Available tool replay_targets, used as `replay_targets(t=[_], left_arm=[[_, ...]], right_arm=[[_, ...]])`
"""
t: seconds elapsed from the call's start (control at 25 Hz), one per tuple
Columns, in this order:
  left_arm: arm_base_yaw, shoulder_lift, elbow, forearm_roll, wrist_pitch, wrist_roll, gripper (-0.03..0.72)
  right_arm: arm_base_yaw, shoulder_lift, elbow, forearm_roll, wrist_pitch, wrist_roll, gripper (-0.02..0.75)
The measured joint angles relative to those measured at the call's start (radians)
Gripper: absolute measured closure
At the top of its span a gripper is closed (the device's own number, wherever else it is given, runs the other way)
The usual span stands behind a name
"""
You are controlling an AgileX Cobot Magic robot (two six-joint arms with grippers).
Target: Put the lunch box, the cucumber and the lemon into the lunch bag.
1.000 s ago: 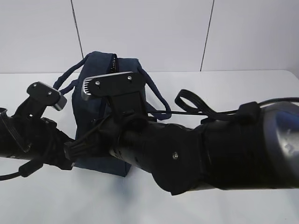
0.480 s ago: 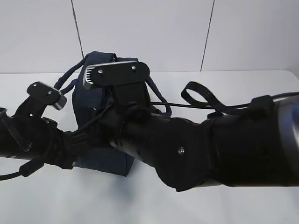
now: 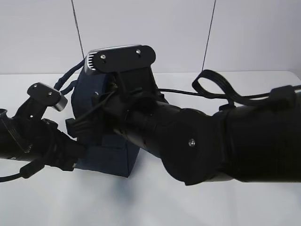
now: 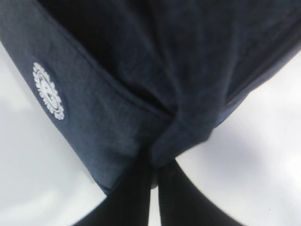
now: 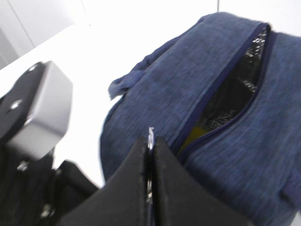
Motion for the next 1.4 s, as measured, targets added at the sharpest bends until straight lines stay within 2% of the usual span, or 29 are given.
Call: replay_targets(t=[0.68,1.0,1.4], left_arm=[[0.000,0.000,0.000,-0.004,0.008,0.000,0.687],[0.000,0.000,0.000,-0.007,0.010,0.000,0.687],[0.000,0.000,0.000,-0.007,0.020,0.000,0.687]], right_arm=[[-0.120,0.007,-0.079,-0.002,0.014,-0.046,0.751],[-0.141,0.108,-0.207,-0.043,0.033,-0.066,0.751],[-0.184,0.128,-0.279,-0.043,0.085,-0.088,0.751]])
